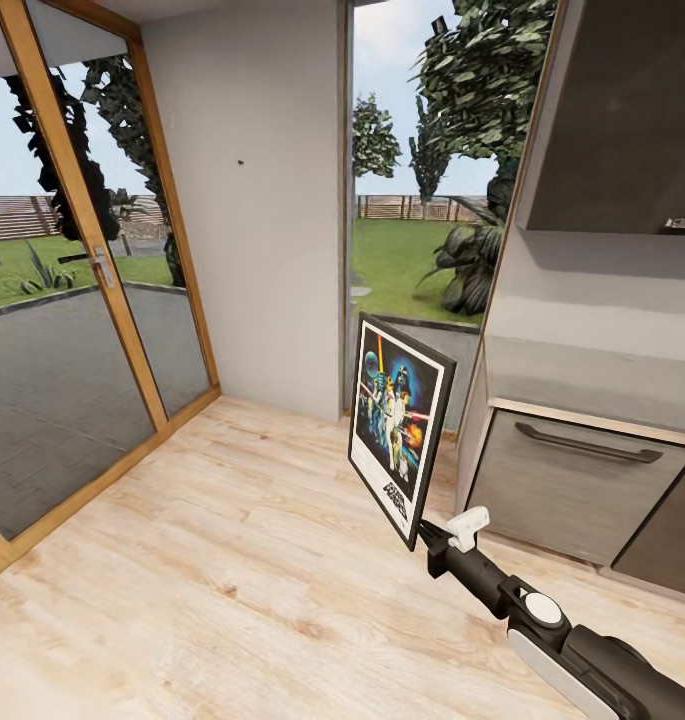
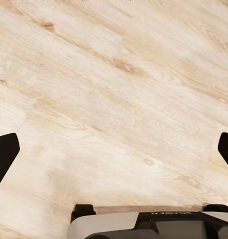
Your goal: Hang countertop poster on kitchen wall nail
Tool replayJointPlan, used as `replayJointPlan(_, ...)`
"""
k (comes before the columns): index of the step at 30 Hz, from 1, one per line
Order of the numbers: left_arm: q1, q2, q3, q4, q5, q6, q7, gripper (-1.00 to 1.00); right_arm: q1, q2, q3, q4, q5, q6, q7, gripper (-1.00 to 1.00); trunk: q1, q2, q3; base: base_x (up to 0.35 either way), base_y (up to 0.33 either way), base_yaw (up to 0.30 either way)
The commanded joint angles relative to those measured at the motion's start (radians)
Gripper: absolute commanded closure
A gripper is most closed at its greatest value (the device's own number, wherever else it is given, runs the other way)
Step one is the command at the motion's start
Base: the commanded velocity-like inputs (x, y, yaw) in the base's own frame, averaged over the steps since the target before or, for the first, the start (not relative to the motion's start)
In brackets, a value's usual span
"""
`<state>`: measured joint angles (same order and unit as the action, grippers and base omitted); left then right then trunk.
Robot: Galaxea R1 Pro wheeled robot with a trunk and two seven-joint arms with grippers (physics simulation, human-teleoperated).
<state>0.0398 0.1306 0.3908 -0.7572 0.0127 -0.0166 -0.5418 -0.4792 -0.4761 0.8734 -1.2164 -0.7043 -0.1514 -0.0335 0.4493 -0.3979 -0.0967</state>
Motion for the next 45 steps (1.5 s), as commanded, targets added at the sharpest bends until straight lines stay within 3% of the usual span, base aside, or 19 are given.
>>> replayJointPlan(1, 0.0, 0.0, 0.002, -0.001, 0.001, -0.005, -0.004, -1.0, -0.002, -0.001, 0.006, 0.0, -0.012, -0.007, -0.002, 1.0, 0.001, -0.002, -0.002, 0.0, 0.0, 0.0)
replayJointPlan(17, 0.0, 0.0, 0.003, 0.001, 0.001, -0.019, -0.004, -1.0, -0.002, -0.001, 0.007, 0.0, -0.012, -0.007, -0.002, 1.0, 0.001, -0.002, -0.002, 0.171, 0.146, 0.0)
replayJointPlan(45, 0.0, 0.003, 0.006, 0.001, 0.001, -0.019, -0.004, -1.0, -0.002, 0.001, 0.009, -0.001, -0.012, -0.007, -0.002, 1.0, 0.001, -0.002, -0.002, 0.232, 0.281, 0.0)
